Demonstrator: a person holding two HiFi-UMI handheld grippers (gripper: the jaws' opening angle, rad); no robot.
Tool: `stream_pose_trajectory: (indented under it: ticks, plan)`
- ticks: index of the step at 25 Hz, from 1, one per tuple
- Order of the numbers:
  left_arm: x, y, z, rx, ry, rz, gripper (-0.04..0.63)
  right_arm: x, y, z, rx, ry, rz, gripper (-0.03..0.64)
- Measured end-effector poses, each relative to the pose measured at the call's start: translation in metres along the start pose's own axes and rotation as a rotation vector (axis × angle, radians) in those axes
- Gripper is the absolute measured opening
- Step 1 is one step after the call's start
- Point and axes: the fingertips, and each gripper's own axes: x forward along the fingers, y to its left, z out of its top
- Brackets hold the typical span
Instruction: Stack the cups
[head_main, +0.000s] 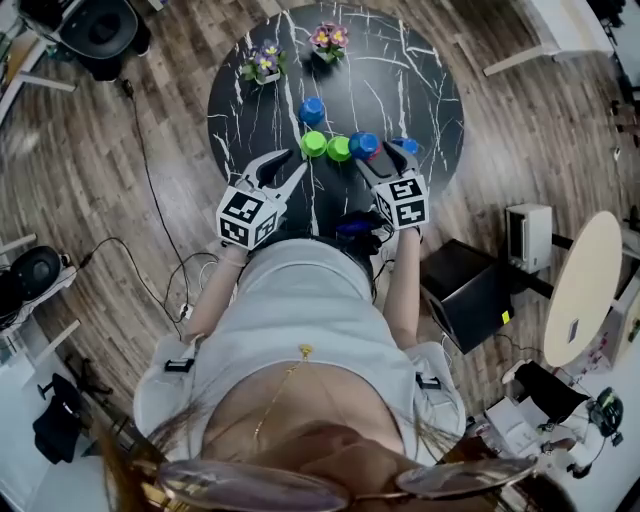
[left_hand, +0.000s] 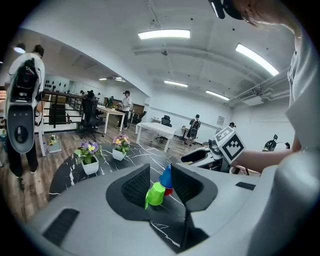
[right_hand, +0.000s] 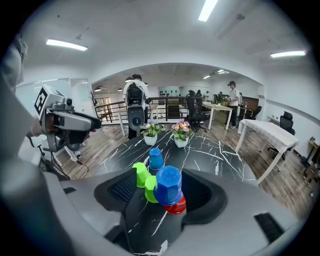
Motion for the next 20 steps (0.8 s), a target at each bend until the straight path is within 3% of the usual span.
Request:
stream_pose_trajectory:
  ticks: [9, 20]
  plan:
    - [0.011, 0.008, 0.005, 0.015, 0.015, -0.034, 0.137, -0.015, 0.007, 0.005, 0.022, -0.027, -0.032, 0.232]
    - [0.025, 0.02, 0.0, 0.026, 0.034, -0.064, 0.141, -0.024, 0.018, 0.008, 0.015, -0.037, -0.068, 0.119]
